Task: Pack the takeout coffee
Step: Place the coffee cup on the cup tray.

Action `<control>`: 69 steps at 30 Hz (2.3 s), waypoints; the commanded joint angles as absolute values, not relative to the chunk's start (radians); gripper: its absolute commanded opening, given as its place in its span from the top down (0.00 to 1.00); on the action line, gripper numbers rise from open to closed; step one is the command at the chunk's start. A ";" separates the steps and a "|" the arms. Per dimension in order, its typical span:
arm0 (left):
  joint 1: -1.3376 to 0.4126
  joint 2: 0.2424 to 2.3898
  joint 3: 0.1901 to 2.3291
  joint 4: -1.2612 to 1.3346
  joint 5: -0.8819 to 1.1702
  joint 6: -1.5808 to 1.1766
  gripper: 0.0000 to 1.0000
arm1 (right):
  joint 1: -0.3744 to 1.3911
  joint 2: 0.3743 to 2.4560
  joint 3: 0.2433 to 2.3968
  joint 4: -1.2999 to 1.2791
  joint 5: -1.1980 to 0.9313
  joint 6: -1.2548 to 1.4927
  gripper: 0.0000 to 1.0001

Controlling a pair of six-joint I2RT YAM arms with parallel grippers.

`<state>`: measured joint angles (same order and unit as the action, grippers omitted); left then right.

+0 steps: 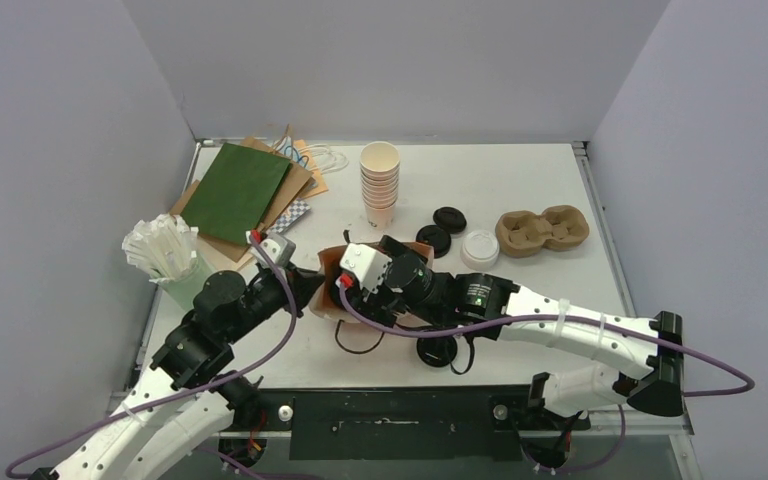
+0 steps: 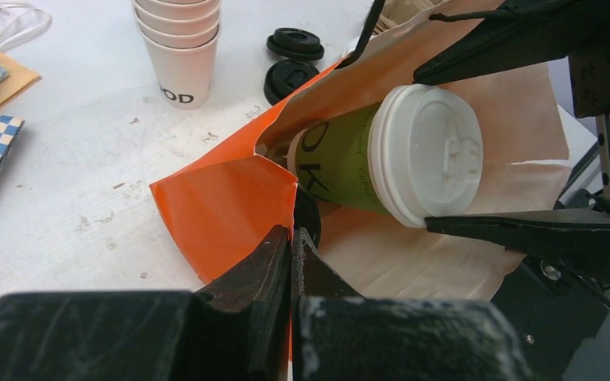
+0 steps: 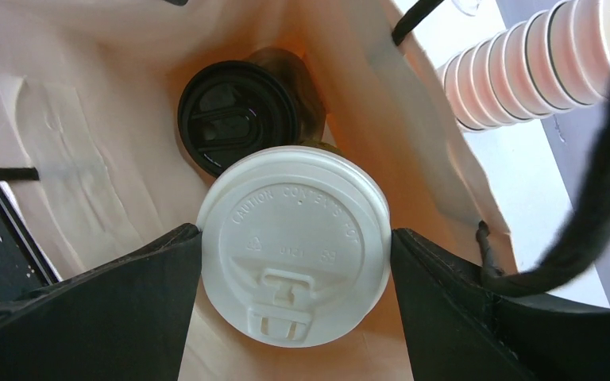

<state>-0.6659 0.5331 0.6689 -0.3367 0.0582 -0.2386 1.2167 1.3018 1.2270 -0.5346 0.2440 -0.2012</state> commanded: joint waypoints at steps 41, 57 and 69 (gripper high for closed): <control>-0.670 0.555 0.708 -0.348 0.026 -0.373 1.00 | 1.492 1.457 1.243 -0.667 0.656 -0.453 0.54; -0.670 0.525 0.683 -0.364 0.067 -0.311 1.00 | 1.315 1.516 1.366 -0.816 0.354 -0.408 0.55; -0.670 0.556 0.699 -0.412 0.145 -0.267 1.00 | 1.301 1.511 1.331 -0.664 0.480 -0.508 0.55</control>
<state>-0.6659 0.5529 0.6544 -0.4026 0.1009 -0.2958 1.3083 1.5349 1.3281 -0.7456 0.4011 -0.4625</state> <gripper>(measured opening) 0.007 0.806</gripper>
